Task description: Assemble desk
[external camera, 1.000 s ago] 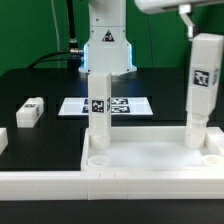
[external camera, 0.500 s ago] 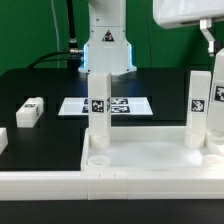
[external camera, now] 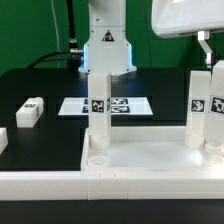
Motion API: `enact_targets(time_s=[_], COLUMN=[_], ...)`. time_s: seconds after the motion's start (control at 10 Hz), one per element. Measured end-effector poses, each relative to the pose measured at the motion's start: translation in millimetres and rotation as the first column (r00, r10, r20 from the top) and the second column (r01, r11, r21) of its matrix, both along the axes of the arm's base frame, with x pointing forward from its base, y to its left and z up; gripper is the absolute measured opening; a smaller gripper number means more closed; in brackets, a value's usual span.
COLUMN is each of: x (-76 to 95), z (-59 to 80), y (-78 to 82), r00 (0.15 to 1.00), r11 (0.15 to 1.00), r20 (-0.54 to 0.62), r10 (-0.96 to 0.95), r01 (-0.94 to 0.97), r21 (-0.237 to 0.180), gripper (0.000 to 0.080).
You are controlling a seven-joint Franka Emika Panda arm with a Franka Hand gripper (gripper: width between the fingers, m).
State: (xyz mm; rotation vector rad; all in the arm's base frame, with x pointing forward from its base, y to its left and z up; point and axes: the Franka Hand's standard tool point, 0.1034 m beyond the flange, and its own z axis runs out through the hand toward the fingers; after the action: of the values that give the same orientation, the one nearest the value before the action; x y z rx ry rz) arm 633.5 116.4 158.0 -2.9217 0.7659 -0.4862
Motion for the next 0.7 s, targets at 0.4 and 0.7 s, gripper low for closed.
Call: enact_targets(time_s=[0.4,0.7], x=[5.3,7.1], z=[-7.7,-8.6], y=[0.8,1.0], r00=[1.000,1.000], r11=[1.000,1.000], r20=[0.000,0.008], r10=[0.002,0.003], r01=[-0.002,-0.003], r21=[-0.007,-0.007], gripper=[0.0291,0.0291])
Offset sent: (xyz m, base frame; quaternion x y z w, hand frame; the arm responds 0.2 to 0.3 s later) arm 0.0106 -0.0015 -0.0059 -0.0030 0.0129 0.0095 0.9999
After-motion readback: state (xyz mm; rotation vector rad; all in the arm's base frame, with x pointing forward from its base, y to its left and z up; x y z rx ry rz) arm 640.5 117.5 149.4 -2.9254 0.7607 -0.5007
